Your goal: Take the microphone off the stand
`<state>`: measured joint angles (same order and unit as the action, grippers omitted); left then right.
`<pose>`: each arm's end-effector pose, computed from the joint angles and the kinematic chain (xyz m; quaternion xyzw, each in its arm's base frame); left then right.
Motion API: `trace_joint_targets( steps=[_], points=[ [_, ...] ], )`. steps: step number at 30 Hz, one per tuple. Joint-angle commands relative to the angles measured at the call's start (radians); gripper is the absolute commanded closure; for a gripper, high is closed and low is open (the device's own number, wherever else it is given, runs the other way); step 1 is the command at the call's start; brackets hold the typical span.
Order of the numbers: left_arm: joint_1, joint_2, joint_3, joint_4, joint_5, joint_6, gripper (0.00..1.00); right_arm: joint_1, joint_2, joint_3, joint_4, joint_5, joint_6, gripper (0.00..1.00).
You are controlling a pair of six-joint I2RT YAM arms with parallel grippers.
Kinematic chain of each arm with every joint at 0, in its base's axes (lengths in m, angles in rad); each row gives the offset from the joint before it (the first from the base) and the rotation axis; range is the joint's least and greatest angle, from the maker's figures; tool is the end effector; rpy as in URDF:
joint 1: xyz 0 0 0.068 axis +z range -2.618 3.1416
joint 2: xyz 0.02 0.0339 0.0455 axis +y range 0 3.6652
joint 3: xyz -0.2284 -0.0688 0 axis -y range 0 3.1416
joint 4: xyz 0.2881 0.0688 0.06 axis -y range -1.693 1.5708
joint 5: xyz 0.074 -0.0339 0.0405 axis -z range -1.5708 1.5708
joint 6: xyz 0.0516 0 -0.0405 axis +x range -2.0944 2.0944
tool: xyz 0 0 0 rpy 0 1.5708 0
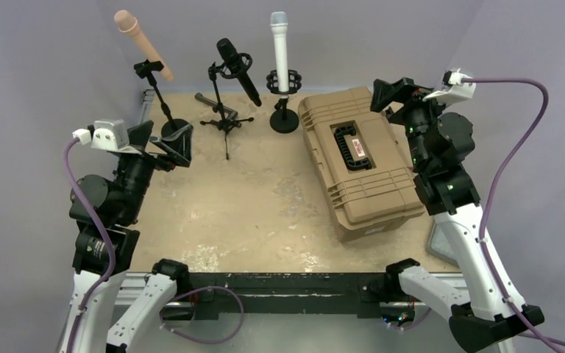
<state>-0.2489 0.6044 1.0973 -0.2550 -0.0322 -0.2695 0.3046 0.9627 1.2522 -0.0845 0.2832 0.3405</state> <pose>0.1744 -0.0426 0.4621 -0.0190 0.6180 -0.1918 0.7622 0.2614 0.0671 0.4659 0.1207 0.6227 0.1590 0.7566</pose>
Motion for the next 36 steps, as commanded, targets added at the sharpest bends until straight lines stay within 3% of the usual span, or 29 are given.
trace_joint_targets(
  steps=[1,12,20,27,31,36],
  points=[
    [0.008,0.025,0.010,0.031,0.028,-0.009,0.00,-0.005,0.033,0.011,0.034,-0.022,0.016,0.01],
    [0.026,0.070,0.012,0.033,0.080,-0.045,0.00,-0.005,0.135,0.061,-0.022,-0.077,0.032,0.01],
    [0.026,0.081,0.014,0.032,0.095,-0.056,0.00,0.003,0.175,0.034,0.062,-0.305,0.066,0.01],
    [0.026,0.088,0.006,0.037,0.089,-0.061,0.00,0.201,0.360,0.152,0.080,-0.319,0.051,0.01],
    [0.026,0.099,0.007,0.027,0.056,-0.044,0.00,0.319,0.491,0.274,0.081,-0.296,-0.035,0.01],
    [0.026,0.098,0.008,0.019,0.035,-0.026,0.00,0.348,0.666,0.475,0.043,-0.209,-0.106,0.01]
  ],
)
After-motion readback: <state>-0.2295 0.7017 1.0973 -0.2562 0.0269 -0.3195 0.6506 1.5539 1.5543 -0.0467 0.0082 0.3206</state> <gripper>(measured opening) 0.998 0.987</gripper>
